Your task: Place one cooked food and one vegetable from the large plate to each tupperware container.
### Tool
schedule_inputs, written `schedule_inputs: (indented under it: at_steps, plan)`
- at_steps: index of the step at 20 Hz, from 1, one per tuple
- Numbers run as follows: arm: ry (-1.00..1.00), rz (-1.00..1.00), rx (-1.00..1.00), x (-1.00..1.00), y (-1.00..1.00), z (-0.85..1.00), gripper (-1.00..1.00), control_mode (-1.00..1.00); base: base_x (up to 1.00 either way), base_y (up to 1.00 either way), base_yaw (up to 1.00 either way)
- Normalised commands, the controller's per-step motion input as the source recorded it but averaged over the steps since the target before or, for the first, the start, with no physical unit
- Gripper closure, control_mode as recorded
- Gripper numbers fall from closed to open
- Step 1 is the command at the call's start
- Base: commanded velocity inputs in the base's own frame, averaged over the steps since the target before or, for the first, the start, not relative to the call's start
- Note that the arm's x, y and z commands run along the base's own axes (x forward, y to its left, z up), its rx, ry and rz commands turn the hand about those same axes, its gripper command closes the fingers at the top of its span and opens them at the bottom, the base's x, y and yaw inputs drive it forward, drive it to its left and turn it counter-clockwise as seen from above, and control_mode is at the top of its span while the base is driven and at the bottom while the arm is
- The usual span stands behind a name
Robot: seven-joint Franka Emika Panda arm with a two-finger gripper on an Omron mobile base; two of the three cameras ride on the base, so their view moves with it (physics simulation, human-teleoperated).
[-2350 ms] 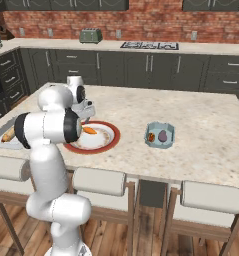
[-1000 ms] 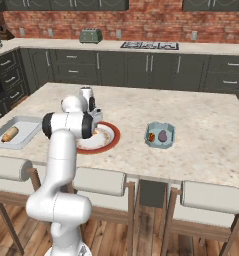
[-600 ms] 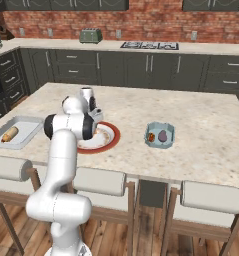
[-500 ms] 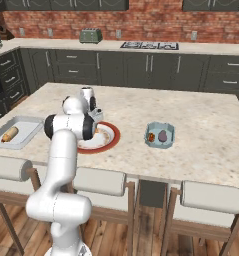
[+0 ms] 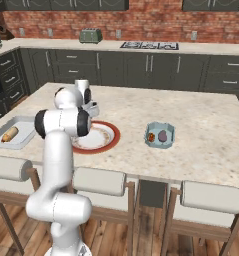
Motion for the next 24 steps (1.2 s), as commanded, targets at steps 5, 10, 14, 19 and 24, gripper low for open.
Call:
schedule_inputs:
  at_steps: [5, 10, 14, 19, 24]
  plan:
    - [-0.16, -0.29, 0.14, -0.82, 0.67, 0.31, 1.00, -1.00, 0.00, 0.00, 0.00]
    - [-0.17, -0.42, 0.02, -0.71, 0.75, 0.32, 1.00, -1.00, 0.00, 0.00, 0.00]
    - [0.00, -0.49, 0.14, -0.46, 0.82, 0.35, 1.00, -1.00, 0.00, 0.00, 0.00]
    - [0.02, -0.35, 0.20, -0.17, 0.84, 0.46, 1.00, -1.00, 0.00, 0.00, 0.00]
    - [0.21, -0.35, 0.09, 0.00, 0.84, 0.26, 1.00, -1.00, 0.00, 0.00, 0.00]
